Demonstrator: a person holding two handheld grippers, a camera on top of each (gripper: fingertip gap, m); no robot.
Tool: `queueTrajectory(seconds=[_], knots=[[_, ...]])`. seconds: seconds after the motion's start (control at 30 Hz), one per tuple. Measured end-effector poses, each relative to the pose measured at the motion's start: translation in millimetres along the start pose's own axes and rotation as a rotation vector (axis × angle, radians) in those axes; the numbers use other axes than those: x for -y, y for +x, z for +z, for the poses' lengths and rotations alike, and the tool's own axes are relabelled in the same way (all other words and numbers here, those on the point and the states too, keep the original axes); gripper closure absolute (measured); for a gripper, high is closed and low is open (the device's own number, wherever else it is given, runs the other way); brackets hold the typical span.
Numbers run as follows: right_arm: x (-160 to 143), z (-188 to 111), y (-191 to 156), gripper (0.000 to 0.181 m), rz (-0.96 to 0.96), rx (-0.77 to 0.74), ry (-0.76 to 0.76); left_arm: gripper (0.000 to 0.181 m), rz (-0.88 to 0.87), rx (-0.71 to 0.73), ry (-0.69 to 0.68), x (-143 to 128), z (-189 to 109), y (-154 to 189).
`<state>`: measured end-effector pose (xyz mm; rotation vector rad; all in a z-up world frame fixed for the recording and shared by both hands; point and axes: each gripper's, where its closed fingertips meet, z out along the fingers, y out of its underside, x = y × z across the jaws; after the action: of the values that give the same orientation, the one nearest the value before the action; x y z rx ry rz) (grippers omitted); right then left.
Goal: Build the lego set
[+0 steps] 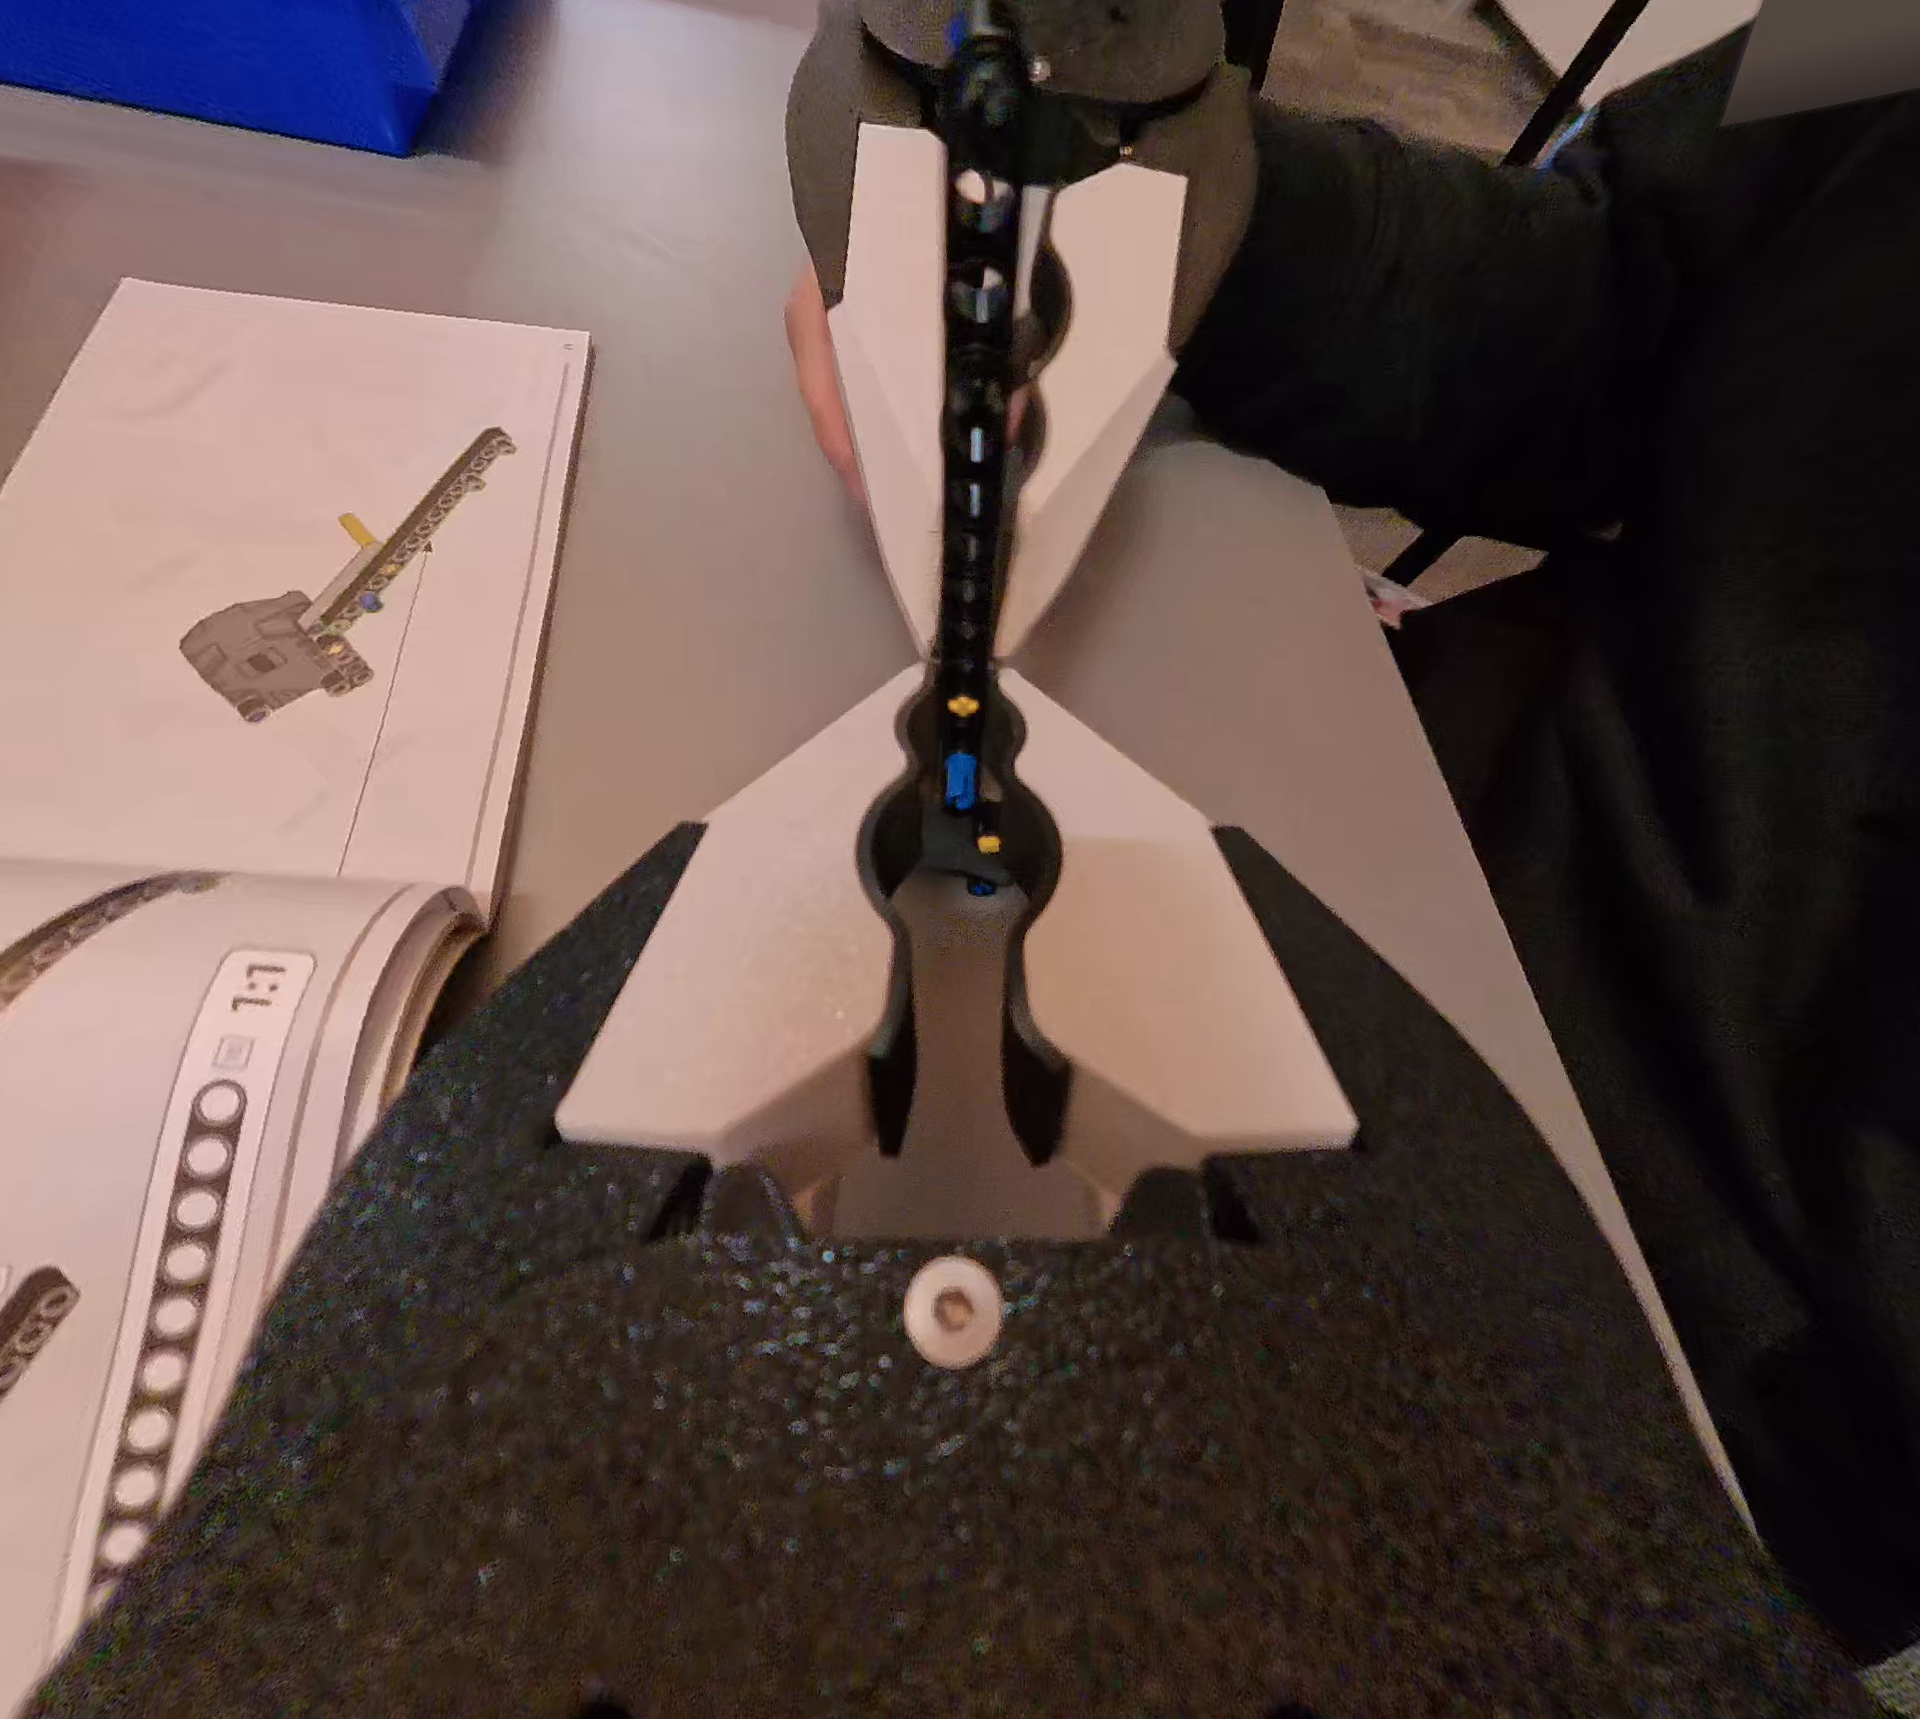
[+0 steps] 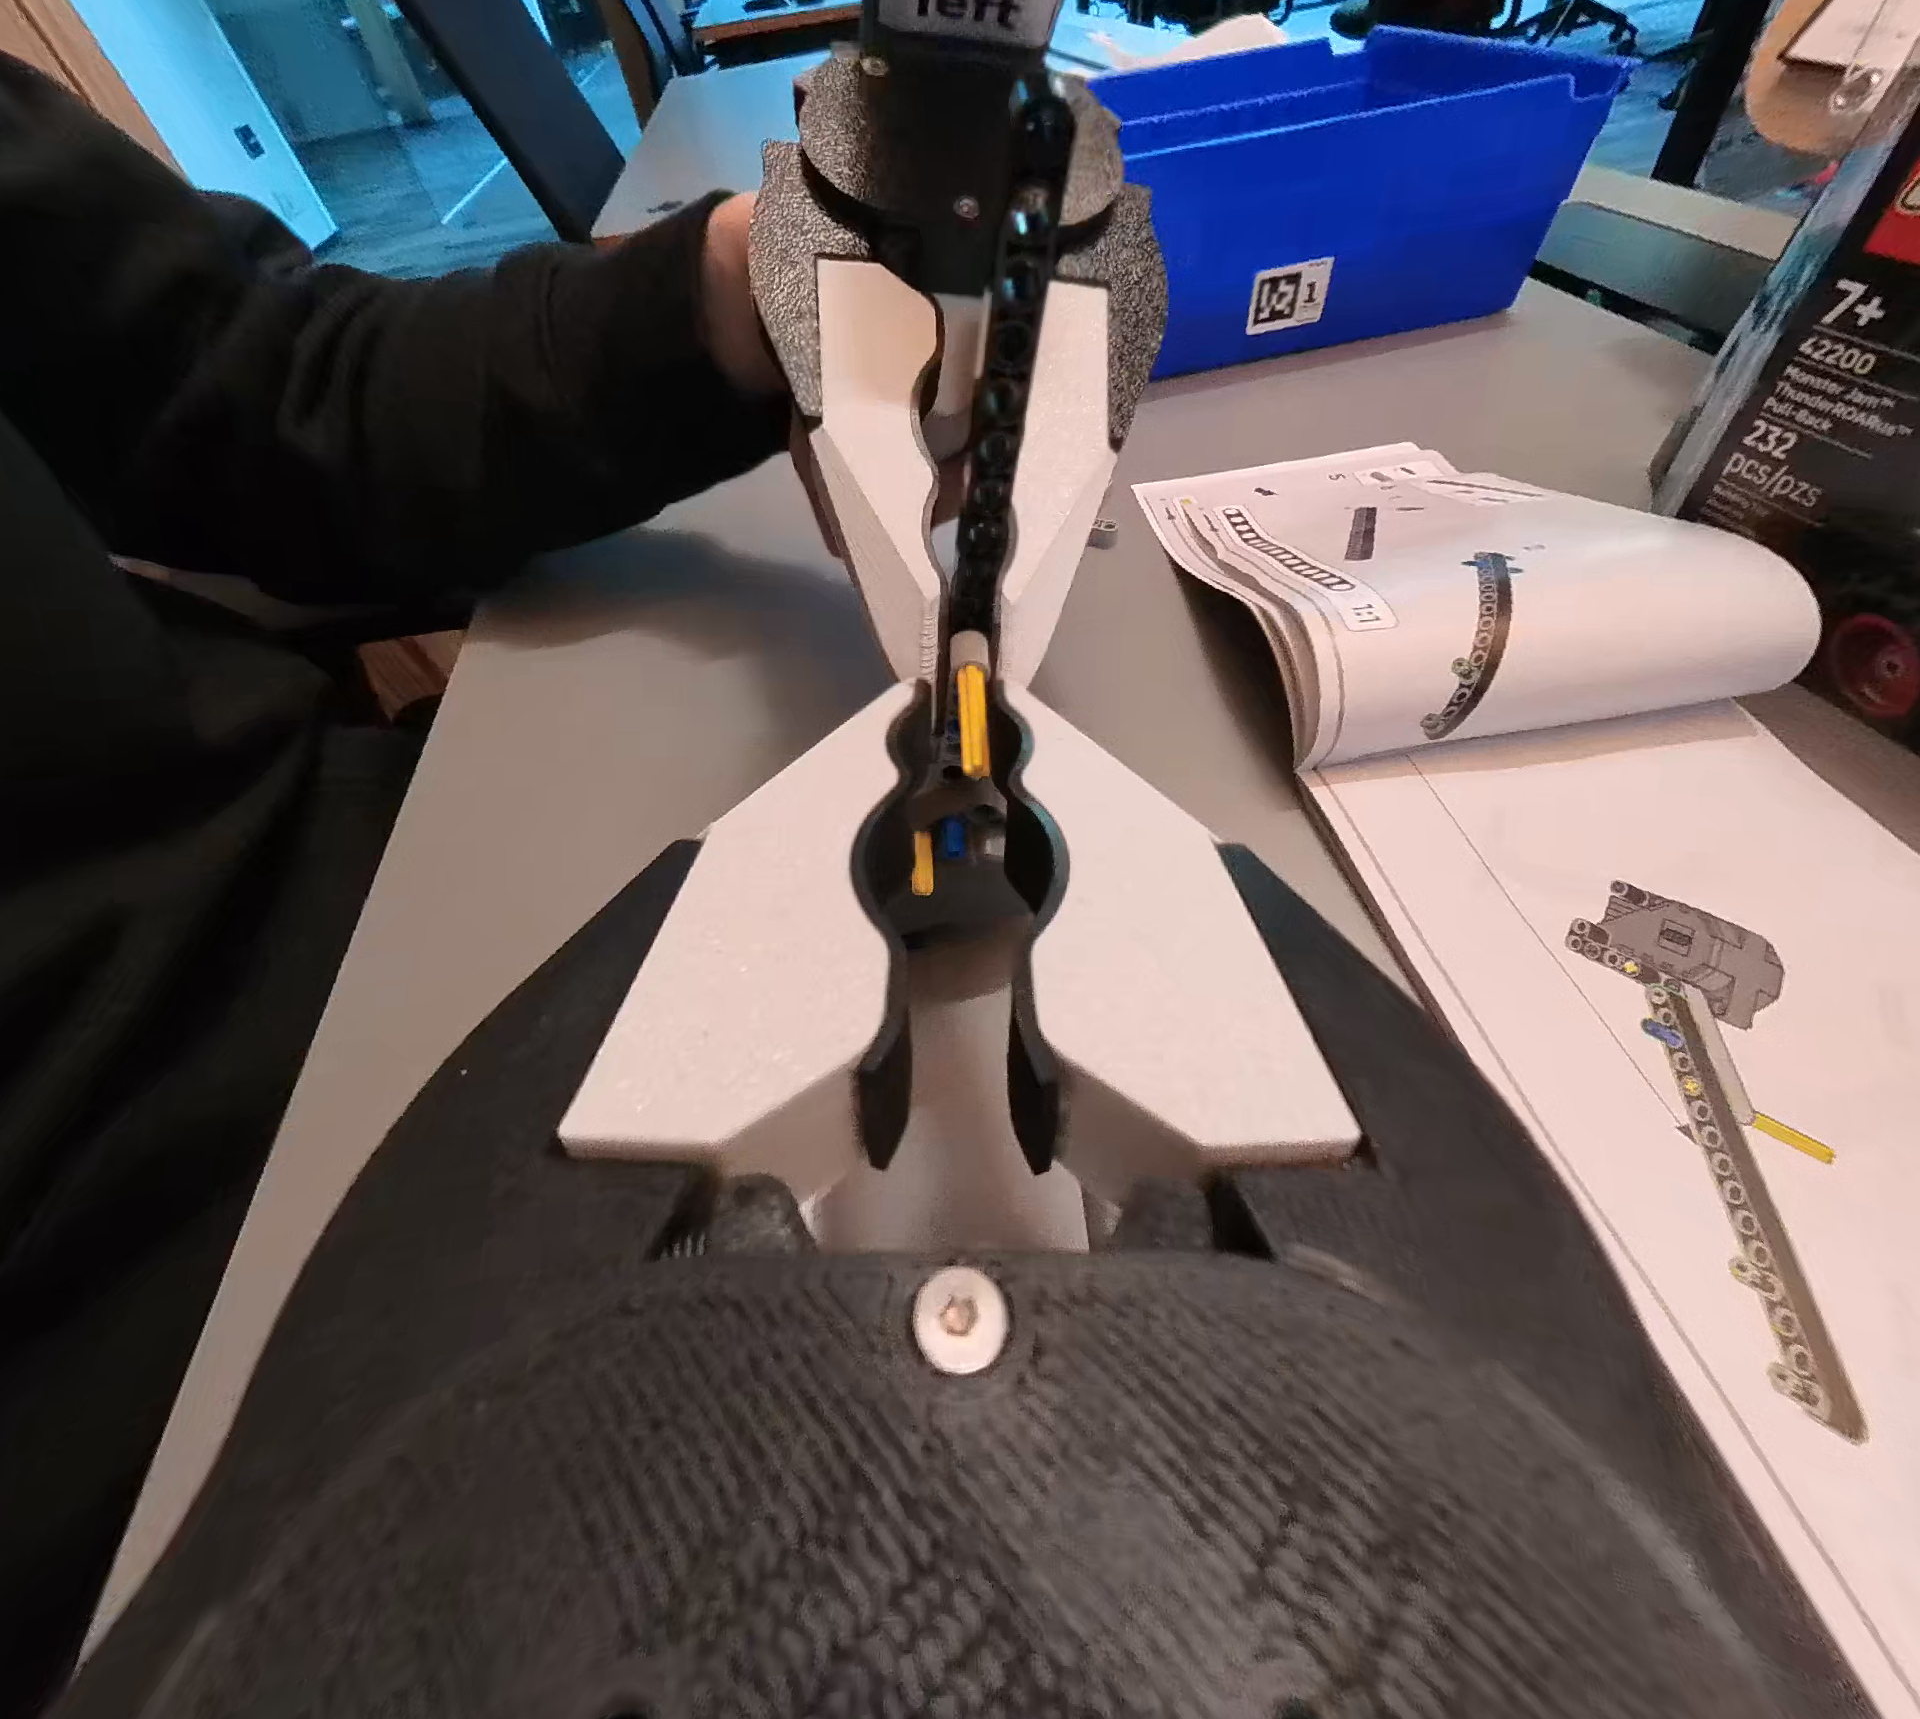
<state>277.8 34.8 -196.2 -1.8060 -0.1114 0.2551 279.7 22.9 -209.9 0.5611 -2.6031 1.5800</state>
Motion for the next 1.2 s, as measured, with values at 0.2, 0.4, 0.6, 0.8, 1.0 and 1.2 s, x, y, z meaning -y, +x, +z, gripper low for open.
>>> queueTrajectory(seconds=[0.2,0.4,0.6,0.8,1.0,1.2], knots=[[-2.5,-17.4,10.6,0.179,-0.001,-0.065,0.047,0.154,0.017,0.149,0.044,13.5,0.0,-12.9],[15.6,-42.5,22.7,0.18,0.077,-0.117,0.226,0.117,-0.21,0.359,0.246,9.1,-8.3,-14.9],[42.6,-49.1,-8.3,0.18,0.044,0.086,0.431,0.116,-0.373,0.171,0.225,-0.2,30.0,6.2],[43.5,-53.2,-26.5,0.179,-0.022,0.114,0.446,0.136,-0.217,0.217,0.214,8.1,31.3,12.5],[31.5,-59.2,-19.1,0.173,-0.012,0.007,0.395,0.138,-0.054,0.496,0.015,-7.1,9.8,-9.8],[6.6,-50.2,-11.2,0.152,0.013,-0.054,0.205,0.138,0.079,0.579,-0.183,-24.5,2.4,-24.7]])
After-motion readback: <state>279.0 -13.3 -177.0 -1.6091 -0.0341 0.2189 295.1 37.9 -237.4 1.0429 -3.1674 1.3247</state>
